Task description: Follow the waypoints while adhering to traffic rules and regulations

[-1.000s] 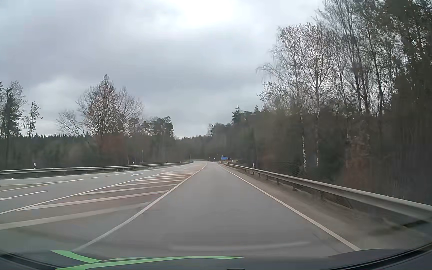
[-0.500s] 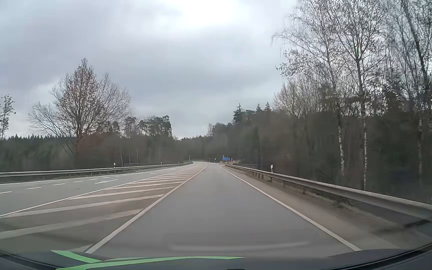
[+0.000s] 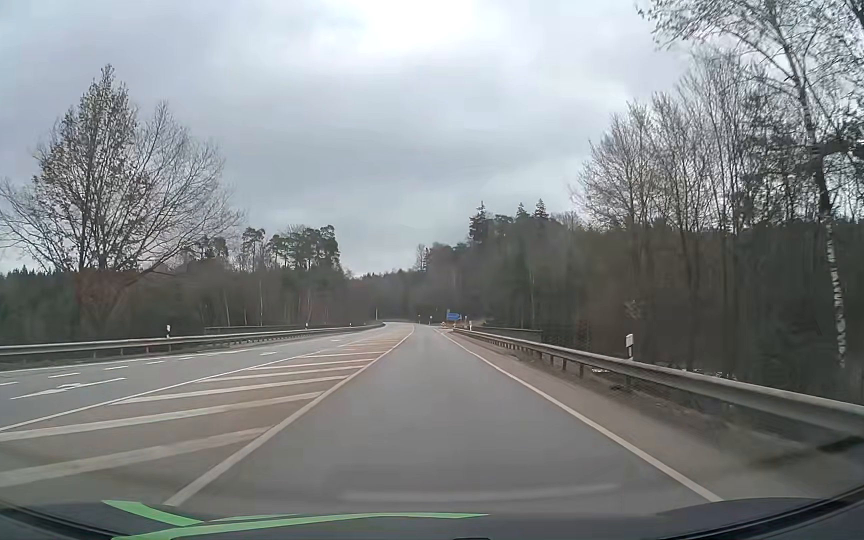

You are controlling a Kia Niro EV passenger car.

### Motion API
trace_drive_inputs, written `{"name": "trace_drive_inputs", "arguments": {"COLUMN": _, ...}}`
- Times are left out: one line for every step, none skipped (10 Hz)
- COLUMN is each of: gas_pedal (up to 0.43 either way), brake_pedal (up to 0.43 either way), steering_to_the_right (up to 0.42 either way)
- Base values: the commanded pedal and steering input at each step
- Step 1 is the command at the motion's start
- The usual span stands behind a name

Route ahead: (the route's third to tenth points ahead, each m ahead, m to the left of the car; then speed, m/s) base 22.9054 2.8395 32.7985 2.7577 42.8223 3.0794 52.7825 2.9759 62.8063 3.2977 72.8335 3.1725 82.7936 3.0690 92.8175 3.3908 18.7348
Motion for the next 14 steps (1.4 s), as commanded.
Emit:
{"name": "trace_drive_inputs", "arguments": {"gas_pedal": 0.22, "brake_pedal": 0.0, "steering_to_the_right": 0.0}}
{"name": "trace_drive_inputs", "arguments": {"gas_pedal": 0.22, "brake_pedal": 0.0, "steering_to_the_right": 0.0}}
{"name": "trace_drive_inputs", "arguments": {"gas_pedal": 0.22, "brake_pedal": 0.0, "steering_to_the_right": 0.0}}
{"name": "trace_drive_inputs", "arguments": {"gas_pedal": 0.22, "brake_pedal": 0.0, "steering_to_the_right": 0.0}}
{"name": "trace_drive_inputs", "arguments": {"gas_pedal": 0.22, "brake_pedal": 0.0, "steering_to_the_right": 0.0}}
{"name": "trace_drive_inputs", "arguments": {"gas_pedal": 0.22, "brake_pedal": 0.0, "steering_to_the_right": 0.0}}
{"name": "trace_drive_inputs", "arguments": {"gas_pedal": 0.22, "brake_pedal": 0.0, "steering_to_the_right": 0.0}}
{"name": "trace_drive_inputs", "arguments": {"gas_pedal": 0.22, "brake_pedal": 0.0, "steering_to_the_right": 0.0}}
{"name": "trace_drive_inputs", "arguments": {"gas_pedal": 0.22, "brake_pedal": 0.0, "steering_to_the_right": 0.0}}
{"name": "trace_drive_inputs", "arguments": {"gas_pedal": 0.22, "brake_pedal": 0.0, "steering_to_the_right": 0.0}}
{"name": "trace_drive_inputs", "arguments": {"gas_pedal": 0.22, "brake_pedal": 0.0, "steering_to_the_right": 0.0}}
{"name": "trace_drive_inputs", "arguments": {"gas_pedal": 0.22, "brake_pedal": 0.0, "steering_to_the_right": 0.0}}
{"name": "trace_drive_inputs", "arguments": {"gas_pedal": 0.209, "brake_pedal": 0.0, "steering_to_the_right": 0.0}}
{"name": "trace_drive_inputs", "arguments": {"gas_pedal": 0.197, "brake_pedal": 0.0, "steering_to_the_right": 0.0}}
